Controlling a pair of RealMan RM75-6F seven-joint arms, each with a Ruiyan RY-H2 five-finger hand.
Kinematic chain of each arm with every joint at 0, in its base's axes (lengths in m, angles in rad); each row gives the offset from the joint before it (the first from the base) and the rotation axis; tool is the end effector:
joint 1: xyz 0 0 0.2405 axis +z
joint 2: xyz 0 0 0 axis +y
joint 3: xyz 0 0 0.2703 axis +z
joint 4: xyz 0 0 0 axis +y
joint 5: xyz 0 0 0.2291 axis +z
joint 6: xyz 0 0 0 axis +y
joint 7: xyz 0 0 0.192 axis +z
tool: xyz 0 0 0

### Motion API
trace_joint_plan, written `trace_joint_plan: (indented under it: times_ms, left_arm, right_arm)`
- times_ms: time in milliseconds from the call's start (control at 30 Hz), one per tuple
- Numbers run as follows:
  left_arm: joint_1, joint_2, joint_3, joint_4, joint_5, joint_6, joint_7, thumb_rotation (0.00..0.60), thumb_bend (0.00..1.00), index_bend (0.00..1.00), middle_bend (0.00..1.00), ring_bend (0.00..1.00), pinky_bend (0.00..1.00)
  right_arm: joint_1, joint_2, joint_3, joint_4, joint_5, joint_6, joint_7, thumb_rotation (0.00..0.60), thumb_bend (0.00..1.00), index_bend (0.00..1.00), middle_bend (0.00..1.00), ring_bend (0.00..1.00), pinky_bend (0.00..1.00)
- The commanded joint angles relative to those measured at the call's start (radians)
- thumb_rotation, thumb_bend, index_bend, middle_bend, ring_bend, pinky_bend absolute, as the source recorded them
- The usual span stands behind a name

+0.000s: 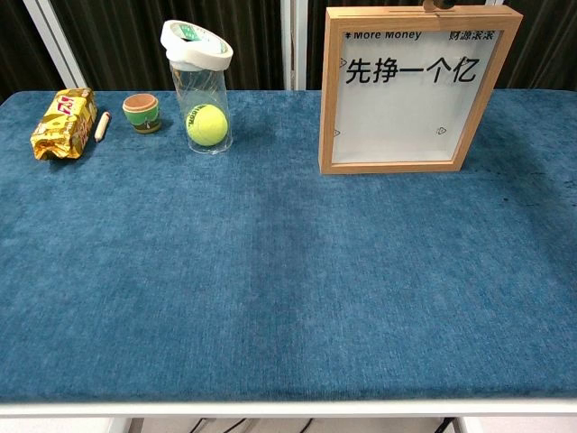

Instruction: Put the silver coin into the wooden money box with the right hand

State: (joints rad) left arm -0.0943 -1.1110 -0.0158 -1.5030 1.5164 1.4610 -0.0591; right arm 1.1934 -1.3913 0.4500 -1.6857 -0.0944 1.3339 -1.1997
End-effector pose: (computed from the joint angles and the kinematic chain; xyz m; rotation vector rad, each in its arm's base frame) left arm -0.3558 0.2290 0.1523 -1.4408 -0.8874 -0.8400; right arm -0.0370 -0.4828 0.0635 1.5077 -0.7730 0.4999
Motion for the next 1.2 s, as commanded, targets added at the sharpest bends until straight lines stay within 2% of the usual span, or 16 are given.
trace_joint_plan:
  times_ms: [33,467,500,600,733,800,933,1033,1100,1167,1200]
  left_arm:
    - [0.0,0.002,-0.002,0.0,-0.007,-0.003,-0.002,0.6,0.12,0.05,0.0,0.0,0.0]
    - [0.0,0.002,-0.004,0.01,-0.012,-0.007,-0.013,0.6,0.12,0.05,0.0,0.0,0.0]
    - [0.0,0.002,-0.004,0.01,-0.012,-0.007,-0.013,0.6,0.12,0.05,0.0,0.0,0.0]
    - [0.0,0.003,-0.004,0.009,-0.011,-0.007,-0.011,0.6,0.12,0.05,0.0,0.0,0.0]
    - [0.0,0.003,-0.005,0.008,-0.016,-0.007,-0.009,0.6,0.12,0.05,0.0,0.0,0.0]
    - [0.0,0.003,-0.005,0.008,-0.016,-0.007,-0.008,0.6,0.12,0.05,0.0,0.0,0.0]
    - [0.0,0.003,-0.006,0.005,-0.013,-0.005,-0.005,0.6,0.12,0.05,0.0,0.0,0.0]
    - [0.001,0.004,-0.007,0.003,-0.013,-0.001,-0.004,0.6,0.12,0.05,0.0,0.0,0.0]
    - [0.003,0.003,-0.007,0.003,-0.014,0.001,-0.003,0.6,0.12,0.05,0.0,0.0,0.0]
    - [0.004,0.003,-0.007,0.003,-0.016,0.002,-0.002,0.6,0.12,0.05,0.0,0.0,0.0]
    - [0.004,0.002,-0.008,0.003,-0.017,0.003,-0.002,0.6,0.12,0.05,0.0,0.0,0.0]
  right_arm:
    - [0.005,-0.004,-0.005,0.008,0.002,-0.001,-0.001,0.6,0.38,0.76,0.0,0.0,0.0]
    - [0.015,-0.012,-0.019,0.031,0.006,-0.011,0.011,0.6,0.38,0.74,0.0,0.0,0.0]
    - [0.015,-0.011,-0.019,0.031,0.01,-0.013,0.012,0.6,0.38,0.71,0.0,0.0,0.0]
    - [0.012,-0.005,-0.018,0.027,0.012,-0.021,0.02,0.6,0.38,0.53,0.0,0.0,0.0]
    - [0.004,0.011,-0.02,0.015,0.001,-0.039,0.038,0.6,0.37,0.18,0.0,0.0,0.0]
    - [-0.002,0.02,-0.018,0.006,-0.006,-0.045,0.053,0.6,0.37,0.08,0.0,0.0,0.0]
    - [-0.023,0.053,-0.019,-0.036,-0.041,-0.049,0.094,0.6,0.37,0.0,0.0,0.0,0.0]
    - [-0.06,0.099,-0.021,-0.11,-0.099,-0.035,0.151,0.6,0.37,0.0,0.0,0.0,0.0]
    - [-0.103,0.144,-0.041,-0.183,-0.184,-0.012,0.198,0.6,0.37,0.0,0.0,0.0,0.0]
    - [-0.176,0.202,-0.087,-0.282,-0.323,0.03,0.264,0.6,0.37,0.0,0.0,0.0,0.0]
    - [-0.229,0.236,-0.128,-0.337,-0.42,0.061,0.307,0.6,0.36,0.0,0.0,0.0,0.0]
